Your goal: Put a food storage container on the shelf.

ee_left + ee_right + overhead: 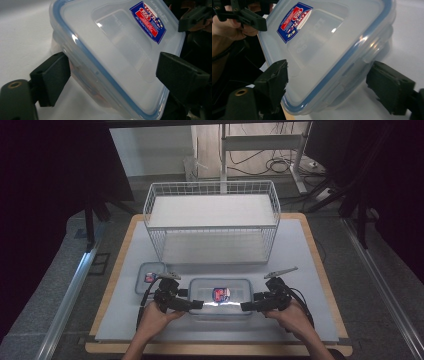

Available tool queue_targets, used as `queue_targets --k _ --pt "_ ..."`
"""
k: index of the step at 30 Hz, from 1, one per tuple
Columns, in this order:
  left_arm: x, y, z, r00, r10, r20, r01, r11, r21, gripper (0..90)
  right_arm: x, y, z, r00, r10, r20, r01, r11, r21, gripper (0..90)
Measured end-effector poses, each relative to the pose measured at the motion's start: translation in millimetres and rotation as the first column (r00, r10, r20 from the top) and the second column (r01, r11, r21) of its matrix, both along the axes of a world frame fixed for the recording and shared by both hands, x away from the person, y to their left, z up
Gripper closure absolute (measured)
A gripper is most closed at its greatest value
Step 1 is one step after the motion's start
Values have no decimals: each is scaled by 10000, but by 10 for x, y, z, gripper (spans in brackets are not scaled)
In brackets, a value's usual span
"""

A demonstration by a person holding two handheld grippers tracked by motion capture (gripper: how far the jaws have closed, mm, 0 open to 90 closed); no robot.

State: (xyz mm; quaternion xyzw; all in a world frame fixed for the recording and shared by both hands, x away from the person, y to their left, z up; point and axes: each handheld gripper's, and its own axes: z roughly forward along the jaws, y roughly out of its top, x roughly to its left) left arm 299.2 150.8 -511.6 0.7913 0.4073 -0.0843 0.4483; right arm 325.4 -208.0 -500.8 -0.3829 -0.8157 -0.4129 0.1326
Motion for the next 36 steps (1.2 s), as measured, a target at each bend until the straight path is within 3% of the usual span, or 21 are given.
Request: queue_targets --k 5,13,20,28,32,36 --pt "-114 40 55 9992 88 401 -89 10000 37 217 -69 -45 57 9995 -55 310 53 10000 68 279" --pt "-318 119 41 9973 448 588 -414 9974 -583 352 -218 -135 107 9965 -464 698 426 9976 545 430" --pt "-413 233 -11 9970 677 382 -610 9860 -1554 486 -327 -173 138 9939 -369 1037 301 9973 666 492" --pt "-505 279 -27 9972 684 302 -616 9804 -1873 536 -394 -170 145 9914 -350 1264 266 9974 673 488" --pt "-534 283 -24 9970 735 257 -675 9806 -1838 542 -393 -145 104 9930 -460 1091 380 9965 740 475" --pt "-532 272 -10 9963 845 129 -807 9800 -1821 543 -376 -178 95 9964 -658 533 599 9926 1053 506"
